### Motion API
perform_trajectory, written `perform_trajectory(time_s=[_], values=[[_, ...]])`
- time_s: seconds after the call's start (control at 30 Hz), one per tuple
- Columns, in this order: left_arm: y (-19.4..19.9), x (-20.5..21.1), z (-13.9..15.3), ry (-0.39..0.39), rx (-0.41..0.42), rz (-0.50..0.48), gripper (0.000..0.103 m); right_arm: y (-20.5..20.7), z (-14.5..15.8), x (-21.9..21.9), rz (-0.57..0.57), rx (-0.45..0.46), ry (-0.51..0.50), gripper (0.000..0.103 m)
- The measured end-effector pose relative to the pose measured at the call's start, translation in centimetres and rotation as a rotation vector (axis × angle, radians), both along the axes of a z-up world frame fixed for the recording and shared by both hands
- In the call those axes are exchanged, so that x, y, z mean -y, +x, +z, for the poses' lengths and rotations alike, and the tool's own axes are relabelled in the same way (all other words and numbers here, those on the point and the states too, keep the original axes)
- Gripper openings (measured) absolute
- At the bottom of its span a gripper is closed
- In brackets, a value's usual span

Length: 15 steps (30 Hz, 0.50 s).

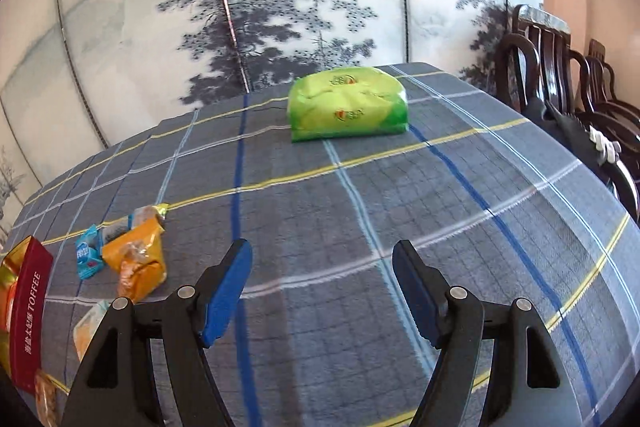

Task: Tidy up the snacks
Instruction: 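Move the left tool toward the orange printed snack bag, then grasp the orange printed bag with the left gripper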

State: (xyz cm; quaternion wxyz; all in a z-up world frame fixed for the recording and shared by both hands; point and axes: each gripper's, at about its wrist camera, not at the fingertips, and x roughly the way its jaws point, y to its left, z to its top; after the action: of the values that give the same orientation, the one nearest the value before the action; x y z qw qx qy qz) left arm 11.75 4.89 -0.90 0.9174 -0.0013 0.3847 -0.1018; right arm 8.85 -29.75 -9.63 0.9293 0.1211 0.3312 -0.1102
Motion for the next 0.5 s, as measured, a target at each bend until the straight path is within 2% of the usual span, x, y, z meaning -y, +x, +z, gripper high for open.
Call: perform_trajectory(time_s=[0.07,0.13,0.33,0.5], values=[[2.1,2.5,-0.3,0.051,0.006,0.004,0.102,-0.5,-0.1,1.3,0.001,0.027,0.073,0.074],[4.2,4.7,-1.2,0.071,0.000,-0.007,0.102,-1.0,-0.3,2.6,-0.012,0.047,0.117,0.075],[8.9,12.0,-5.2,0.076,-0.075,-0.121,0.102,-0.9,-2.3,5.3,-0.044,0.019,0.277,0.078],[11.3,16.3,-8.2,0.112,-0.111,-0.098,0.100,-1.1,-2.0,5.1,-0.034,0.029,0.267,0.078]])
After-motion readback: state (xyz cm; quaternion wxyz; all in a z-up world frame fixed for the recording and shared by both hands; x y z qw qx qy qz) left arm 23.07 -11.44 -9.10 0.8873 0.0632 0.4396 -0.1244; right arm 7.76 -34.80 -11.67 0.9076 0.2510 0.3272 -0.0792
